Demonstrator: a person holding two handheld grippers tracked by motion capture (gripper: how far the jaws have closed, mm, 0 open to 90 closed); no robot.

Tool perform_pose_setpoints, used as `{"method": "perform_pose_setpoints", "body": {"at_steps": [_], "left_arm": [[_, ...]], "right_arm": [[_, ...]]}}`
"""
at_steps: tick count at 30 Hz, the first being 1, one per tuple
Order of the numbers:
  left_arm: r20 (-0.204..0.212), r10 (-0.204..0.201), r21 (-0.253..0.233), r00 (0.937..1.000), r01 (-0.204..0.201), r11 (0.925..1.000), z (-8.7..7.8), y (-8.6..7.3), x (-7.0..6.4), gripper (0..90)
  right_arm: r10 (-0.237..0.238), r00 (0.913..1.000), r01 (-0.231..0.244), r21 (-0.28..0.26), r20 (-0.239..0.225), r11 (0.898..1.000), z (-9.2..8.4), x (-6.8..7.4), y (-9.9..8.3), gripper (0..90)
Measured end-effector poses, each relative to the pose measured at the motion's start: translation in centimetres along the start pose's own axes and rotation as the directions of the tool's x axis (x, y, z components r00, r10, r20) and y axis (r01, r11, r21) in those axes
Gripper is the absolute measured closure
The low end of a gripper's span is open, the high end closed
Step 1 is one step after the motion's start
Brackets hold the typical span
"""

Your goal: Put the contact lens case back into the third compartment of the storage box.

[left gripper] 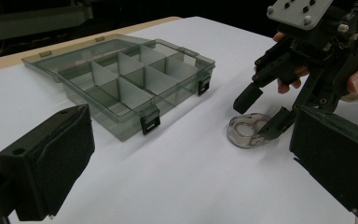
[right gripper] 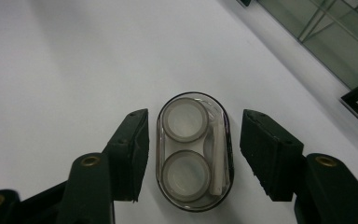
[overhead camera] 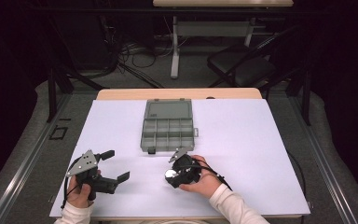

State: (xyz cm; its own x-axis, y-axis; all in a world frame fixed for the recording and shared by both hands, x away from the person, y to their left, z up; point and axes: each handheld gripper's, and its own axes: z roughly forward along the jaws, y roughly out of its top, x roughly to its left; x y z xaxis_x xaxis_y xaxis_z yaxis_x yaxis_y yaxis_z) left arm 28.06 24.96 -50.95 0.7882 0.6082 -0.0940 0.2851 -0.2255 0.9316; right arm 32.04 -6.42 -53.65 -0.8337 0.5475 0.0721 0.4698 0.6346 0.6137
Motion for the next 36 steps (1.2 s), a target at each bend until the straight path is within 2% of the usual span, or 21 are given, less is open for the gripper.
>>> {"method": "perform_pose_setpoints", "body": {"at_steps": [12,26,32,36], "left_arm": [[0.001,-0.001,0.000,1.0000,0.001,1.0000,0.0,0.0,0.0,0.3],[0.003,-0.002,0.003,1.0000,0.002,1.0000,0.0,0.0,0.0,0.3],[0.007,-0.001,0.004,1.0000,0.001,1.0000,0.0,0.0,0.0,0.3],[0.004,-0.001,0.004,1.0000,0.001,1.0000,0.1,0.0,0.0,0.3]], "right_arm": [[-0.014,0.9998,0.015,0.054,-0.016,0.998,0.7,-0.2,-0.1,42.1],[-0.002,1.0000,0.003,0.124,-0.008,0.992,0.7,-0.2,0.5,43.0],[-0.036,0.9992,0.038,0.157,-0.017,0.987,0.9,0.0,0.9,43.0],[-0.042,0.9990,0.044,0.166,-0.014,0.985,1.2,0.1,1.0,43.4]]}}
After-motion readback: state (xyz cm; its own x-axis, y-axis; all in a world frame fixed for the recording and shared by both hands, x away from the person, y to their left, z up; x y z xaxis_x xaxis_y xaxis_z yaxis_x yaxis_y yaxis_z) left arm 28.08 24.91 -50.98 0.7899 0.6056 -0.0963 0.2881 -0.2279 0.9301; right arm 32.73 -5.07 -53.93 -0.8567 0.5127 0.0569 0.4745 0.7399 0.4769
